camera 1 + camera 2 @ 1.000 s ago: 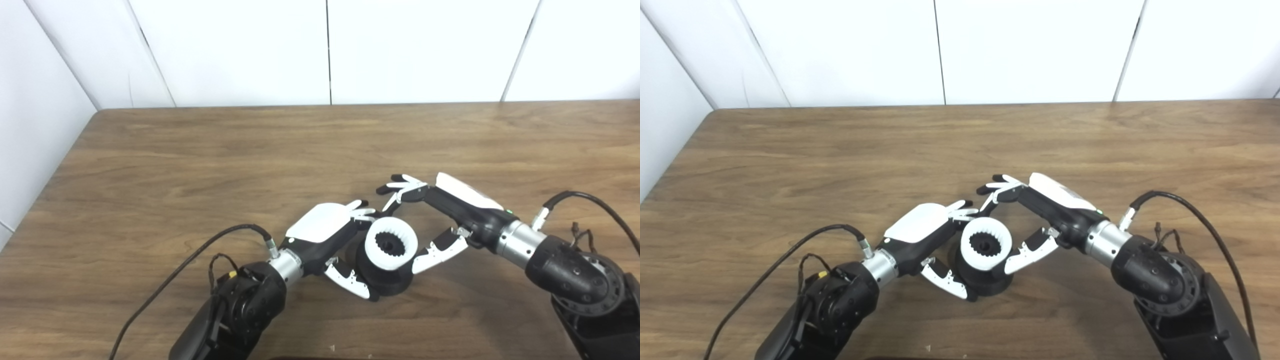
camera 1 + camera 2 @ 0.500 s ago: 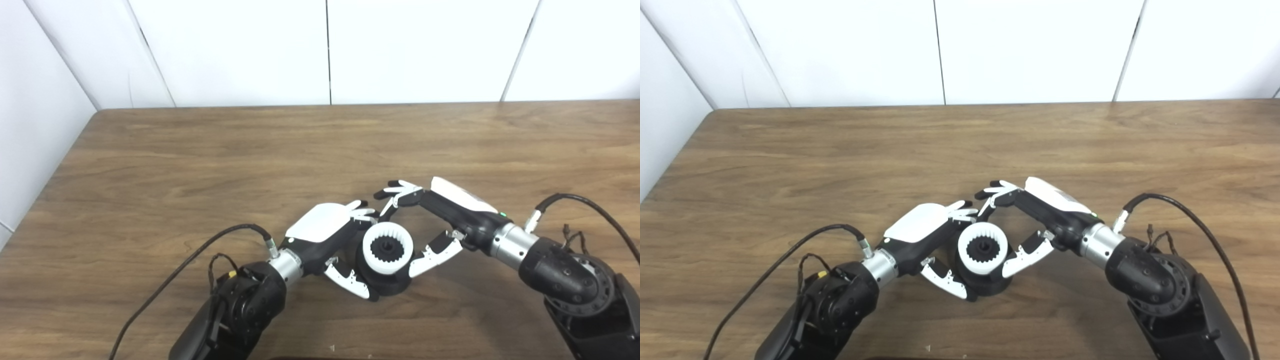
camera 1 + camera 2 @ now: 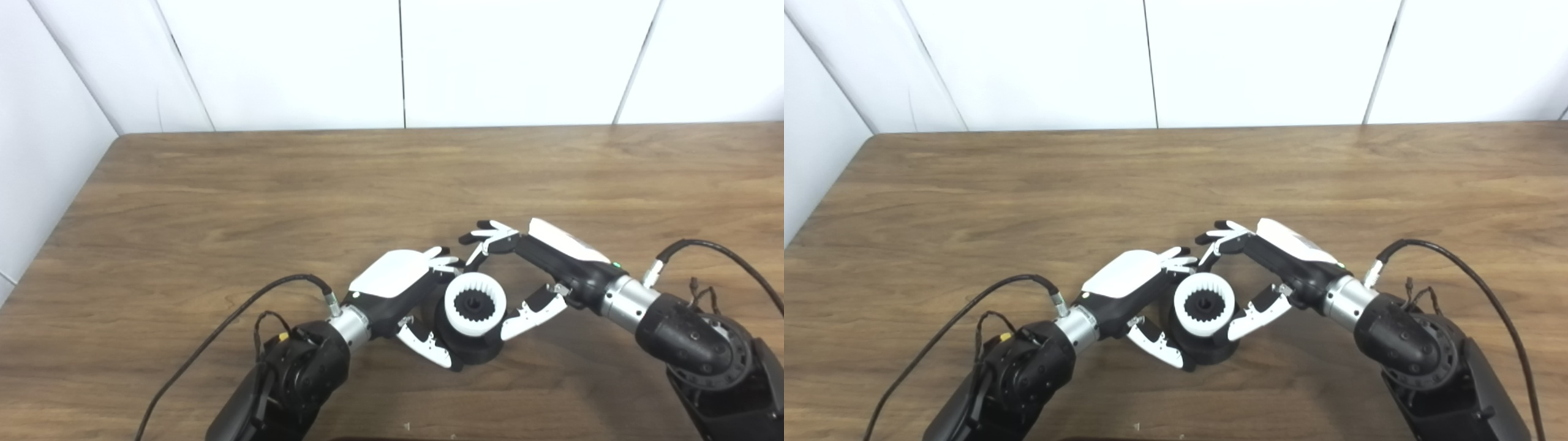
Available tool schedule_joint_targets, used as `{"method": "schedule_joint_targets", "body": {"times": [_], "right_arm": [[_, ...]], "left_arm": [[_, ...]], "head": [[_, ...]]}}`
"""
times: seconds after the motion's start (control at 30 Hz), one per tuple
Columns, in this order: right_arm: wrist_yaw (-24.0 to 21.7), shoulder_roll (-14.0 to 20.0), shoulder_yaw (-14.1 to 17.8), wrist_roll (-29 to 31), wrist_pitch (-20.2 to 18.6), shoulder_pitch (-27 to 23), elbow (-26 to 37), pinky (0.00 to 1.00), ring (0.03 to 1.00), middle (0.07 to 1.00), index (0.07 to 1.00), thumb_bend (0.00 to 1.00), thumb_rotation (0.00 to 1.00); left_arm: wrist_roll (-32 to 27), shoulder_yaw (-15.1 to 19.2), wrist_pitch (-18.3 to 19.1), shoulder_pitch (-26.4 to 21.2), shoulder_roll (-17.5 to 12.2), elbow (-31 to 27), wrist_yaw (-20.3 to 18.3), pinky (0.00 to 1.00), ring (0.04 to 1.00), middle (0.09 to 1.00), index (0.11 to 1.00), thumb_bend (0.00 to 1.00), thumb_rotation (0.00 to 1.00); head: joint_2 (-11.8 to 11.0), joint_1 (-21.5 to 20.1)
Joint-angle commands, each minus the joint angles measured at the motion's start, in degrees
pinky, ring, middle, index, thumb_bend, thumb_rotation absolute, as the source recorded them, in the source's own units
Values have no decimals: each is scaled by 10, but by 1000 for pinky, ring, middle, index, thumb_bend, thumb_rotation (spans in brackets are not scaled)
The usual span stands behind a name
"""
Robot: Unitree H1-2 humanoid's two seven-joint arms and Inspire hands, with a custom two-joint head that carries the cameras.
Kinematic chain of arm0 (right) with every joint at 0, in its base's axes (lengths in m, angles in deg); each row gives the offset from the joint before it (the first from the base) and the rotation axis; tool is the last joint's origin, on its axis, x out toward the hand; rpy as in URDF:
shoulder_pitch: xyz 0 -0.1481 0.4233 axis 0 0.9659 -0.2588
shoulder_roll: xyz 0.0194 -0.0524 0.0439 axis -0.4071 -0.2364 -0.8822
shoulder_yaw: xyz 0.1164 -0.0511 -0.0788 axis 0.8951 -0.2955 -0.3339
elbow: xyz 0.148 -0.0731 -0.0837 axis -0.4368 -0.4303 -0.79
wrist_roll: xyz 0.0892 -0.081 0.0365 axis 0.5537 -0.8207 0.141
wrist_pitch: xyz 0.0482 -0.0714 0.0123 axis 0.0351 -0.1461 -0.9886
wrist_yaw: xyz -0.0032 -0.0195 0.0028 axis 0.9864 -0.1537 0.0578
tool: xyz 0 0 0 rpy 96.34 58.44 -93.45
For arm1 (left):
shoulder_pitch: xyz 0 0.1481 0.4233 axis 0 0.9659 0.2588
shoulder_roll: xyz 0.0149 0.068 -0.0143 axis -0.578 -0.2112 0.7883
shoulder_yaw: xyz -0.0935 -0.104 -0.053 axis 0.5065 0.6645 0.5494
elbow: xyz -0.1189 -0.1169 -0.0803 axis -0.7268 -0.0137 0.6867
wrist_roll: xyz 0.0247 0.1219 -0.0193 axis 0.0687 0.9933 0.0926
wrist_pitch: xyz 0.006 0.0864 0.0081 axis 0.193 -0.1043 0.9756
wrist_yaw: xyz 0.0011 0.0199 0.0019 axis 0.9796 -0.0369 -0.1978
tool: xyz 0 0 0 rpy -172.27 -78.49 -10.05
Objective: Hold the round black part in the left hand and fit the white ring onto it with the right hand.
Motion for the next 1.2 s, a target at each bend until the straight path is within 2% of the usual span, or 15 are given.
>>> {"method": "schedule_joint_targets", "body": {"times": [0.0, 0.7, 1.17], "right_arm": [[12, 1, 7, -2, 16, -13, 0, 864, 983, 884, 490, 520, 168], [17, 4, 7, -7, 36, -6, -27, 860, 978, 877, 490, 521, 166], [22, 4, -7, -34, 56, 0, -35, 876, 986, 879, 492, 519, 169]], "left_arm": [[1, 4, 2, -2, -6, -7, 0, 932, 994, 924, 626, 802, 280], [3, 5, 13, 1, -3, -19, -10, 927, 1000, 928, 633, 799, 282], [6, 4, 14, -4, -1, -18, -8, 920, 998, 925, 628, 802, 276]], "head": [[2, 2], [8, 5], [11, 3]]}}
